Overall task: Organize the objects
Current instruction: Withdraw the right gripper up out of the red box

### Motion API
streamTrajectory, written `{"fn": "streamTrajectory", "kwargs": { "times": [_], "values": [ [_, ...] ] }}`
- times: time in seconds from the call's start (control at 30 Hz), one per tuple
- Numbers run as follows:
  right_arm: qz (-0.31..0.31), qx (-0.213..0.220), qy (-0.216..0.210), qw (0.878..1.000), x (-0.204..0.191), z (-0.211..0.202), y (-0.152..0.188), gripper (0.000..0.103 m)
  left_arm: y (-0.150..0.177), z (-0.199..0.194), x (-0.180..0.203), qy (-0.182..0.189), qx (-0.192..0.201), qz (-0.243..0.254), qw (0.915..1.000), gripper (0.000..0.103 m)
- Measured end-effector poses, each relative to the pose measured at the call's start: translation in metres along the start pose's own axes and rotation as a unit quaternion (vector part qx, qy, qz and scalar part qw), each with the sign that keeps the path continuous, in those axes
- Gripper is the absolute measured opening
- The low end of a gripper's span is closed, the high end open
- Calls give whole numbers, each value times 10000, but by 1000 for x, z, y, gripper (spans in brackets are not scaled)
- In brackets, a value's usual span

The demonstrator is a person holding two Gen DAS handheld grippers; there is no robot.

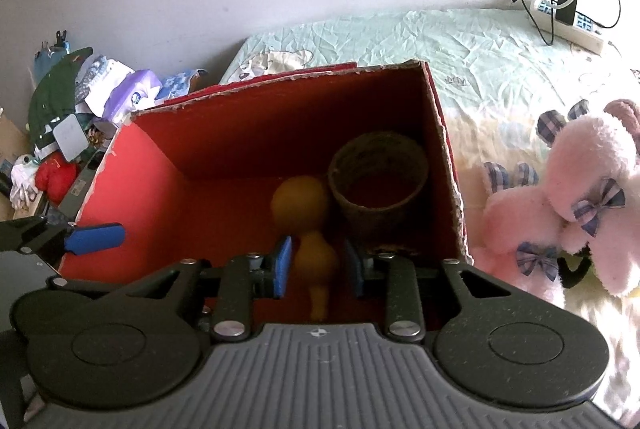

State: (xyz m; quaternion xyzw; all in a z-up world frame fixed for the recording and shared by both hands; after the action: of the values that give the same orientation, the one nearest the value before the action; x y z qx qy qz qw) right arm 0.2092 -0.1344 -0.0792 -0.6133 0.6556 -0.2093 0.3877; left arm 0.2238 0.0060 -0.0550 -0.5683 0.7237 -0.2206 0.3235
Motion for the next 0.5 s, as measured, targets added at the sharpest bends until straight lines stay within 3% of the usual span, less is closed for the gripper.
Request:
{"fn": "streamTrajectory", "kwargs": {
  "times": [0.5],
  "values": [
    [106, 42, 71, 9999, 2, -10, 3, 34, 5, -6, 2, 34, -42, -169, 9998, 84]
  ]
}}
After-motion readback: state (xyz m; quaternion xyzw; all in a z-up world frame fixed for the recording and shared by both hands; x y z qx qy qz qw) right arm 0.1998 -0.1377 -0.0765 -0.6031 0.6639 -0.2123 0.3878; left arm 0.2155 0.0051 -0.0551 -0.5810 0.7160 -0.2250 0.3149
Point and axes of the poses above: each gripper's, at about its wrist camera, not at the fingertips, and z roughly the way its jaws point, x to its right, y to its underside, the point moved 10 cm from there along z, roughly the way its jaws point, and after that the axes turned 13 degrees about x, right-handed, at the moved point
